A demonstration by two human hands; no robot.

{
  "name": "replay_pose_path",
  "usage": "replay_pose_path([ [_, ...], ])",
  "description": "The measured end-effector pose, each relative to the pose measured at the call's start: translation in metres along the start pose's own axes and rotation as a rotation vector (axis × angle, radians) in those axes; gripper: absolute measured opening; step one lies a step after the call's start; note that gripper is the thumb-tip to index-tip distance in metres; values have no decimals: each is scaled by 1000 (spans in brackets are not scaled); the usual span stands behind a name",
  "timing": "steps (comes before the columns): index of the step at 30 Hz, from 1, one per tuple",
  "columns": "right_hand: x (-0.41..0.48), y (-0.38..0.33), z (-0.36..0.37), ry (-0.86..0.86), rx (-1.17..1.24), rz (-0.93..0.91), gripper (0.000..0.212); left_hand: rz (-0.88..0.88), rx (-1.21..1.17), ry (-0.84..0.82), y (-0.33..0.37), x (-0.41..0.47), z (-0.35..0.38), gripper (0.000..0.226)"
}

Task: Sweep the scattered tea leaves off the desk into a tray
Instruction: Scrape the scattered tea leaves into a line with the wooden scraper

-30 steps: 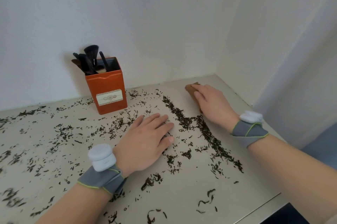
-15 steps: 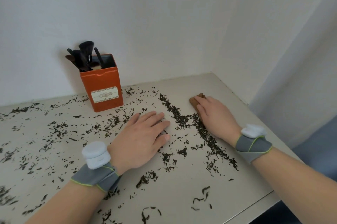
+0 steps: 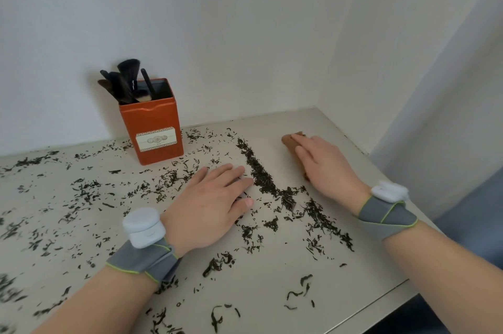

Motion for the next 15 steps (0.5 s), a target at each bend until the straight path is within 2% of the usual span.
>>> replay_pose_path([
  [4, -9, 51, -22, 12, -113, 72, 45, -5, -10, -4, 0, 0, 0, 59],
  [7, -25, 62, -18, -36, -176, 78, 46, -8, -5, -11, -1, 0, 1, 58],
  [15, -39, -8, 8, -53, -165, -51, 49, -7, -15, -15, 0, 0, -1, 59],
])
Point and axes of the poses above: each hand's wrist, its own x-axis towards the middle knuckle, its own z-axis out of the palm, y = z × x, the point moved 8 cm from there along x, towards the middle knuckle, and after that the axes turned 9 degrees about y, right-handed, at the moved point
